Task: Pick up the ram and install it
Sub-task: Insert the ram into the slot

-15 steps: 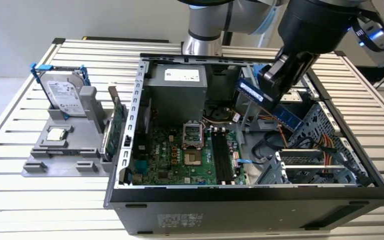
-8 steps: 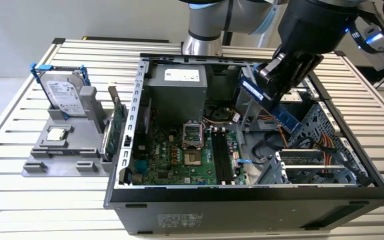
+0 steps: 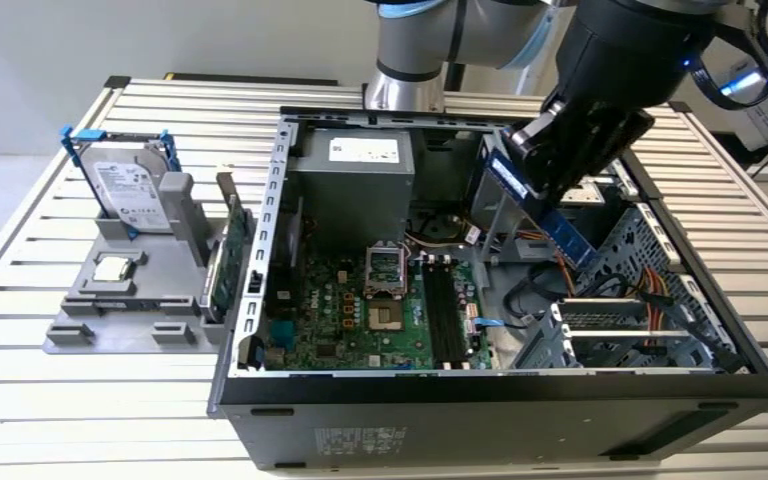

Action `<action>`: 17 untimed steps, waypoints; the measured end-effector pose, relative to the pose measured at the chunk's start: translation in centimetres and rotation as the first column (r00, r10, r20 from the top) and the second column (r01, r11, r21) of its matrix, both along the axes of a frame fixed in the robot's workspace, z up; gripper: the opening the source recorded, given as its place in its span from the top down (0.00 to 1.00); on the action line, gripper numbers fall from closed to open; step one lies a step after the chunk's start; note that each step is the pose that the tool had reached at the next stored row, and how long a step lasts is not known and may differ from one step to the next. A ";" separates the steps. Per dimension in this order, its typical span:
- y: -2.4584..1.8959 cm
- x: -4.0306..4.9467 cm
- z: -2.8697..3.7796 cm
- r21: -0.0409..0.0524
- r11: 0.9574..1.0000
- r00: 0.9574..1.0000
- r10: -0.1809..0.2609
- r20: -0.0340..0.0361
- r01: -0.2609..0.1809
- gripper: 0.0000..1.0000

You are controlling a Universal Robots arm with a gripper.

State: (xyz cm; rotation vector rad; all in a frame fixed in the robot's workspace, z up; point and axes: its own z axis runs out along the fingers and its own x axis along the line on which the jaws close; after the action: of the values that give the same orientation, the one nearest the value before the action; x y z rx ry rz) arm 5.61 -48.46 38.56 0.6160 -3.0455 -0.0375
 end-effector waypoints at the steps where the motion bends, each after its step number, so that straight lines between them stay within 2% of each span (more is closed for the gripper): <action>1: 0.00 0.00 0.00 0.000 1.000 1.000 -0.018 0.000 0.018 1.00; 5: 0.00 0.00 0.00 0.000 0.996 0.996 -0.084 0.000 0.084 1.00; 8: 0.00 0.00 0.00 0.000 0.991 0.991 -0.133 0.000 0.133 1.00; 12: 0.00 0.00 0.00 0.000 0.980 0.980 -0.200 0.000 0.200 1.00; 17: 0.00 0.00 0.00 0.000 0.960 0.960 -0.280 0.000 0.280 1.00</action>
State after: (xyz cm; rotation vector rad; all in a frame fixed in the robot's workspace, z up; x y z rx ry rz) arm 5.61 -48.46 38.56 0.1788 -3.1056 -0.0446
